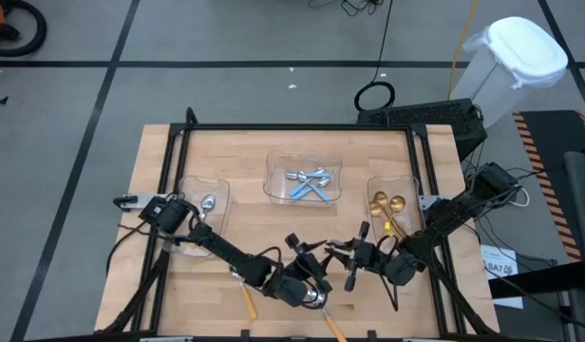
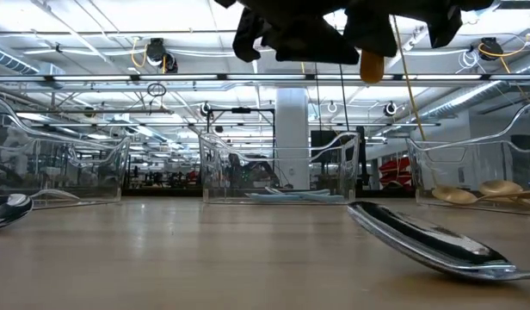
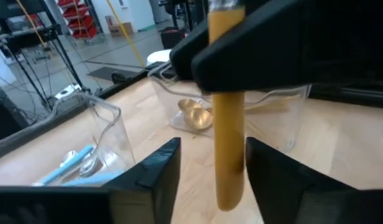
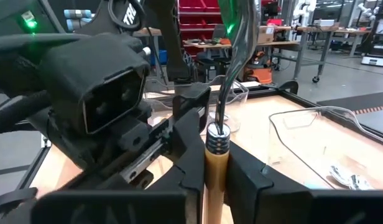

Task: Sort silverware by color (type)
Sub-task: Put the yellow spoon into the left transparent bin

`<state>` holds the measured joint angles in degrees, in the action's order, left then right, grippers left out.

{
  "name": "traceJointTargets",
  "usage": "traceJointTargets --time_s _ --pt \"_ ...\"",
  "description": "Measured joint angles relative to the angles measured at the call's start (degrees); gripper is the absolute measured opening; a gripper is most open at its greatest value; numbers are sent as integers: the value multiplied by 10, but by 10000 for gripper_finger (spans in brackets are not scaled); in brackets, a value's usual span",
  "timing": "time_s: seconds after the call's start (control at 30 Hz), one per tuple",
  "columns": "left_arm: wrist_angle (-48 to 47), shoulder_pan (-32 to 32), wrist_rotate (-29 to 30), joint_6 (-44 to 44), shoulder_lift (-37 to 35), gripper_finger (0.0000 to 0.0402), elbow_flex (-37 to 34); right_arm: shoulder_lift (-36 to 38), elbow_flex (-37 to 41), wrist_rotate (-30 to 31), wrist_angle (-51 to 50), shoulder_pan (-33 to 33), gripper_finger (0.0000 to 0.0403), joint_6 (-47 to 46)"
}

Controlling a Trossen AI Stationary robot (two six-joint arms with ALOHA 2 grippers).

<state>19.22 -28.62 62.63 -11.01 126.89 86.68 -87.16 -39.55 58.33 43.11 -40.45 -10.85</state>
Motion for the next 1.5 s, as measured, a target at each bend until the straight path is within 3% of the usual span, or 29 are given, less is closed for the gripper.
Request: traceJointTargets --time_s 0.4,0.67,0.93,1.3,1.5 --pt "-50 4 -17 -29 -1 48 7 0 0 -1 -9 2 37 4" --pt "-111 -10 -11 -31 -12 29 7 -1 0 -3 -32 2 66 -4" --pt "-323 -17 -49 -147 -85 29 6 0 0 2 -35 -9 99 -4" --pt "-618 -27 -168 -301 -189 28 6 23 0 -30 -89 -21 104 4" --pt "-709 -42 -175 -349 -239 28 6 48 0 -31 -124 -33 105 0"
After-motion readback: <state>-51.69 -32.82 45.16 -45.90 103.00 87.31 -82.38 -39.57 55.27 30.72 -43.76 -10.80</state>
